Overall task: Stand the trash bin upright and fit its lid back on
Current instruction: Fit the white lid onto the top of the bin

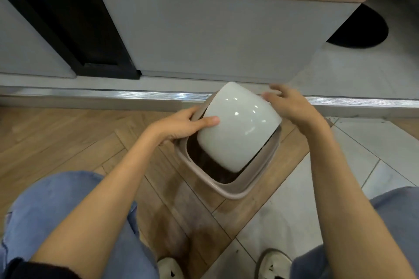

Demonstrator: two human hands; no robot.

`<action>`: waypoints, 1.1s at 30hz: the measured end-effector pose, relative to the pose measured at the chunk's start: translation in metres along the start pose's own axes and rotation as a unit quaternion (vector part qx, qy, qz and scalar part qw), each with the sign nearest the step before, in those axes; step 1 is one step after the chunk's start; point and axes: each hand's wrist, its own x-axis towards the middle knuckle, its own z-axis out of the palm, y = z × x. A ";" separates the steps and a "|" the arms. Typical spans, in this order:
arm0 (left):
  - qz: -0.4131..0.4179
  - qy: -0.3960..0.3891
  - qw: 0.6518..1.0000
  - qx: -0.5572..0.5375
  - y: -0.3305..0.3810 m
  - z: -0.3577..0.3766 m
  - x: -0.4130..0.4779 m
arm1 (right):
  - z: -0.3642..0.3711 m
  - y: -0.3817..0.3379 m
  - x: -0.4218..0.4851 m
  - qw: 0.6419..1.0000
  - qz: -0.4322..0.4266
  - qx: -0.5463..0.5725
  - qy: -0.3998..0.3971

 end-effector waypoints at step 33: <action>-0.003 0.215 0.938 -0.272 -0.050 0.068 -0.027 | 0.067 0.053 -0.065 0.975 -0.013 0.220 0.000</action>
